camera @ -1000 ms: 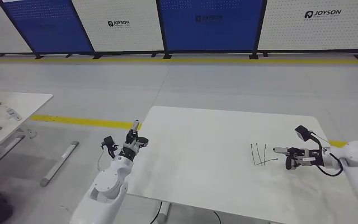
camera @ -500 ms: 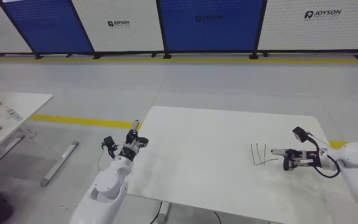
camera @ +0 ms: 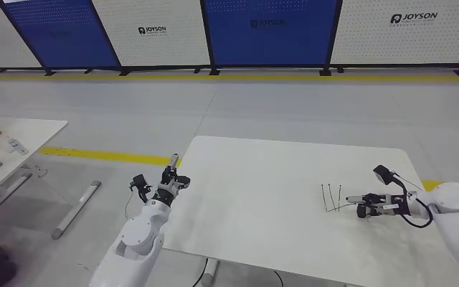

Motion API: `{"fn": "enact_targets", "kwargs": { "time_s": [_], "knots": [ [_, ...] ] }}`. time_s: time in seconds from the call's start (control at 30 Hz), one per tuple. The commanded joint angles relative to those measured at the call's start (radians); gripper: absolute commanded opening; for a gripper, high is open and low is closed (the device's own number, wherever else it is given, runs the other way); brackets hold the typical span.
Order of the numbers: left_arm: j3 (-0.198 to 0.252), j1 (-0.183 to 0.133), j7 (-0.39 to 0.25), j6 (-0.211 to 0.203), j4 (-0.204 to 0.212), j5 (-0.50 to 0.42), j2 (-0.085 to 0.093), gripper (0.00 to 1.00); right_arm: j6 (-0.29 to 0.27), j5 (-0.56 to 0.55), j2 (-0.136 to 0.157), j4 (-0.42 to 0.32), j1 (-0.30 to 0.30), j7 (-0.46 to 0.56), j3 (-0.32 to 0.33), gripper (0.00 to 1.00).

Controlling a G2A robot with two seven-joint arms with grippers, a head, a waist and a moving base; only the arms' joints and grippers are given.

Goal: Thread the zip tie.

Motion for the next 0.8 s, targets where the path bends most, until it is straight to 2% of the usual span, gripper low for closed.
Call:
{"fn": "enact_targets", "kwargs": {
  "time_s": [0.0,0.2,0.43,0.53,0.6,0.67,0.77],
  "knots": [
    [0.000,0.000,0.000,0.000,0.000,0.000,0.000,1.00,-0.001,0.007,-0.003,0.015,0.005,0.000,-0.005,0.46],
    [0.000,0.000,0.000,0.000,0.000,0.000,0.000,1.00,-0.007,0.024,-0.013,0.055,0.022,0.000,-0.023,0.42],
    [0.000,0.000,0.000,0.000,0.000,0.000,0.000,1.00,-0.014,0.039,-0.021,0.086,0.039,0.000,-0.043,0.28],
    [0.000,0.000,0.000,0.000,0.000,0.000,0.000,1.00,-0.015,0.050,-0.023,0.098,0.044,0.000,-0.051,0.25],
    [0.000,0.000,0.000,0.000,0.000,0.000,0.000,1.00,-0.019,0.063,-0.025,0.102,0.044,0.000,-0.058,0.15],
    [0.000,0.000,0.000,0.000,0.000,0.000,0.000,1.00,-0.022,0.069,-0.025,0.106,0.047,0.000,-0.066,0.00],
    [0.000,0.000,0.000,0.000,0.000,0.000,0.000,1.00,-0.025,0.083,-0.026,0.110,0.049,0.000,-0.078,0.00]
  ]
}}
